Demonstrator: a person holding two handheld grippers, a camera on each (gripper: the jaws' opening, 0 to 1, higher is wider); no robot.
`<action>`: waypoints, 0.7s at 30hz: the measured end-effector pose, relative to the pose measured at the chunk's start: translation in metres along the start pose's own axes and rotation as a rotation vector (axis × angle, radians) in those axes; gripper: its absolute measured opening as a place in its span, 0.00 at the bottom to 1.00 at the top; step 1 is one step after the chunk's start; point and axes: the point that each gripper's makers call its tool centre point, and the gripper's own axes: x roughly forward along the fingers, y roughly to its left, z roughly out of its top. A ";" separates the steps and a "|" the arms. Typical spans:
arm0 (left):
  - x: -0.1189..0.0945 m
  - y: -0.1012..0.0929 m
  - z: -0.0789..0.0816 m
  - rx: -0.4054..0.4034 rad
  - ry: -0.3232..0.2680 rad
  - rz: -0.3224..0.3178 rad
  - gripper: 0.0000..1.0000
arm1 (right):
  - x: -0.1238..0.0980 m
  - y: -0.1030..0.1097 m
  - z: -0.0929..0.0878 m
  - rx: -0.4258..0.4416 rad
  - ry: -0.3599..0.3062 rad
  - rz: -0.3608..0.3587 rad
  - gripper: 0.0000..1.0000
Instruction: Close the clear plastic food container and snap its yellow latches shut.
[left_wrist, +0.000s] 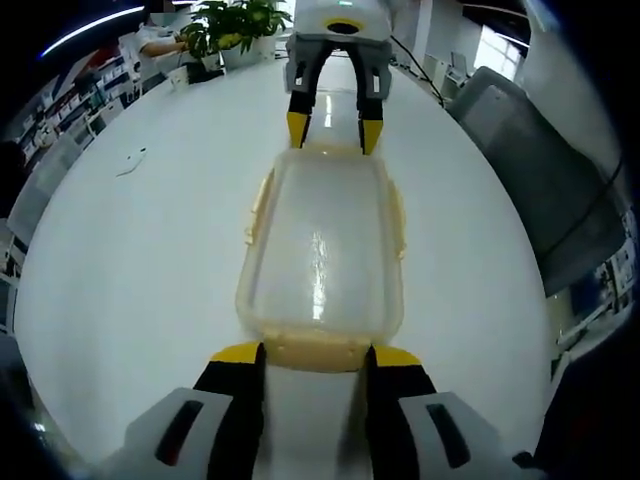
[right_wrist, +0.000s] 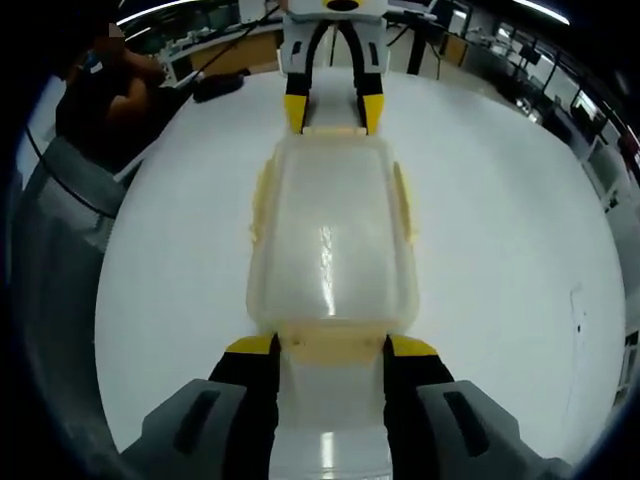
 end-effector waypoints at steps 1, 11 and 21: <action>0.000 0.000 0.000 -0.001 -0.003 0.000 0.34 | 0.000 0.000 0.000 -0.002 0.000 0.000 0.38; 0.001 0.002 -0.001 0.005 -0.013 -0.001 0.32 | 0.000 0.000 -0.001 -0.010 0.006 0.003 0.36; 0.002 0.006 -0.004 0.000 0.013 0.004 0.31 | -0.001 0.000 0.000 -0.015 0.014 0.002 0.35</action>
